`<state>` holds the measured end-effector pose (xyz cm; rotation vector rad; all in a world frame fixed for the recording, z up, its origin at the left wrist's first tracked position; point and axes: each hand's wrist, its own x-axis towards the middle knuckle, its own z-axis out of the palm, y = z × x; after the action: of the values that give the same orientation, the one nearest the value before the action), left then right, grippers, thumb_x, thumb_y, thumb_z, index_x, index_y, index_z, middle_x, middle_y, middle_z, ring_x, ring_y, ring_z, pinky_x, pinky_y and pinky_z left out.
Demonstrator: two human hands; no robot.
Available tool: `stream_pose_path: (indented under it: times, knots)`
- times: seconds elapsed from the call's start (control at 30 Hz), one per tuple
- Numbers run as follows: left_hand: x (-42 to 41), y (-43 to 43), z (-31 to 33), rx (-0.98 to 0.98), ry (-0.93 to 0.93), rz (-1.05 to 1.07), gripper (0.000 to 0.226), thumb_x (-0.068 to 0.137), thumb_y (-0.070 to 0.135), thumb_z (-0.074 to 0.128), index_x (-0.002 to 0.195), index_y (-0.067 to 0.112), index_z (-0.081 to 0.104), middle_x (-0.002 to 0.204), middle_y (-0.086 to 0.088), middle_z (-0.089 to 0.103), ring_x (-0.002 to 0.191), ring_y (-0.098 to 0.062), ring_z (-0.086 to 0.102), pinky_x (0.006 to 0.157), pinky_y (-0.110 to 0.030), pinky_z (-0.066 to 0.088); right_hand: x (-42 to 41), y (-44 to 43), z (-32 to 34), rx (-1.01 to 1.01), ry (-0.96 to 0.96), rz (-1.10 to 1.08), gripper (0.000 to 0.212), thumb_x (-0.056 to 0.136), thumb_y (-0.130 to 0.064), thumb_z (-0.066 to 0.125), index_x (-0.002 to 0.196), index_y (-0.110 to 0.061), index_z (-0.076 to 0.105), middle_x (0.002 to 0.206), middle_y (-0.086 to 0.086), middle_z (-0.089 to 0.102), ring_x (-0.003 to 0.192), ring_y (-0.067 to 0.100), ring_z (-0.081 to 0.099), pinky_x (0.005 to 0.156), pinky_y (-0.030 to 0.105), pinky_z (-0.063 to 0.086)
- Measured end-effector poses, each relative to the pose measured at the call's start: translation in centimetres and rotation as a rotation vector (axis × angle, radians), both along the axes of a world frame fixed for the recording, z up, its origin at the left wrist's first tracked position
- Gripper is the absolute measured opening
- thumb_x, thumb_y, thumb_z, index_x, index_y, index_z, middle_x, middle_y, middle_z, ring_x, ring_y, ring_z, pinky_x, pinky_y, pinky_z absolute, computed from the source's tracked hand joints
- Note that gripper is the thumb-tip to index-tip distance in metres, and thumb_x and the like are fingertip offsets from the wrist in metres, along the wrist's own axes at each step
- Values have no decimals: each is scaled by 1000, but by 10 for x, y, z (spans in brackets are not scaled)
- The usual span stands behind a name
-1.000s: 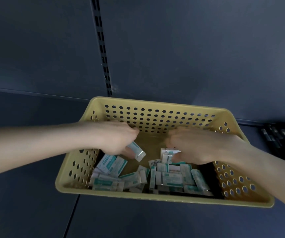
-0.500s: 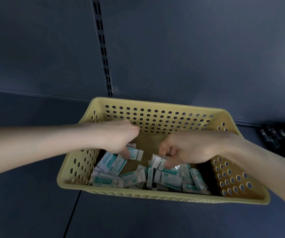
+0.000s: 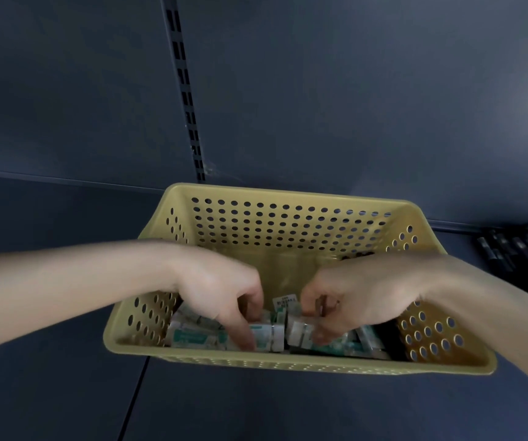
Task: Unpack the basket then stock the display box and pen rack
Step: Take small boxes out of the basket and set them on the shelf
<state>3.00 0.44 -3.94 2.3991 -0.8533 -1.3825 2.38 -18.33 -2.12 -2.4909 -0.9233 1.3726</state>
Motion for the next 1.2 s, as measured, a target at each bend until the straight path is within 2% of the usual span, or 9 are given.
stream_pose_path:
  times: [0.07, 0.27, 0.43, 0.67, 0.83, 0.93, 1.03, 1.1, 1.2]
  knots:
    - [-2, -1, 0, -2, -17, 8, 27, 83, 43, 67, 97, 19, 69, 83, 16, 63, 66, 3, 54, 53, -9, 41, -1, 3, -2, 1, 0, -10, 21, 89, -38, 60, 101, -21, 61, 69, -17, 54, 56, -9, 49, 55, 10, 38]
    - [-2, 0, 0, 4, -14, 65, 29, 79, 41, 72, 94, 16, 69, 80, 12, 63, 65, 0, 53, 51, -9, 39, -2, 7, -7, -32, -4, -7, 25, 89, -35, 60, 108, -18, 58, 80, -13, 53, 68, 4, 48, 58, 21, 39]
    - [-1, 6, 3, -24, -6, 161, 30, 74, 40, 77, 92, 17, 70, 88, 5, 72, 64, 4, 59, 53, -11, 45, -1, 5, -9, -9, -17, -42, 25, 87, -35, 63, 106, -18, 60, 54, -26, 55, 47, -13, 46, 42, 6, 34]
    - [0, 5, -1, -27, -21, 187, 28, 74, 35, 78, 94, 19, 65, 89, 8, 69, 56, 9, 56, 45, -6, 39, 0, 5, -7, -16, -2, 20, 21, 88, -41, 60, 103, -29, 54, 80, -16, 51, 67, -2, 48, 60, 21, 36]
    - [0, 7, -1, -75, -4, 229, 22, 79, 24, 75, 93, 22, 58, 89, 8, 67, 49, 6, 57, 37, -9, 36, -1, 4, -6, -58, -20, 38, 33, 92, -40, 54, 120, -27, 45, 77, -14, 47, 63, -5, 47, 52, 14, 35]
    - [-1, 6, -1, -68, -70, 204, 30, 80, 30, 74, 103, 21, 57, 97, 4, 69, 60, 3, 60, 42, -13, 41, -2, 5, -3, -91, -3, 68, 43, 93, -40, 52, 129, -18, 44, 111, -5, 59, 97, 9, 56, 81, 28, 47]
    - [-3, 5, -1, -64, -134, 160, 37, 81, 34, 72, 112, 19, 57, 101, 1, 70, 81, -16, 67, 60, -25, 50, -4, 6, -1, -142, -25, 81, 50, 94, -42, 50, 131, -9, 45, 131, 11, 53, 116, 27, 52, 98, 42, 43]
    - [-5, 6, -2, -82, -153, 172, 39, 81, 35, 71, 115, 20, 57, 97, -1, 71, 80, -19, 67, 62, -30, 50, -4, 6, -1, -135, -24, 83, 45, 94, -39, 50, 128, -9, 47, 127, 10, 56, 110, 25, 55, 94, 39, 46]
    - [-6, 6, -3, -85, -159, 202, 42, 81, 35, 71, 119, 25, 54, 91, -1, 71, 65, -13, 61, 55, -26, 45, -4, 7, -2, -89, -31, 74, 33, 95, -34, 51, 118, -11, 51, 103, 2, 59, 79, 11, 53, 68, 26, 43]
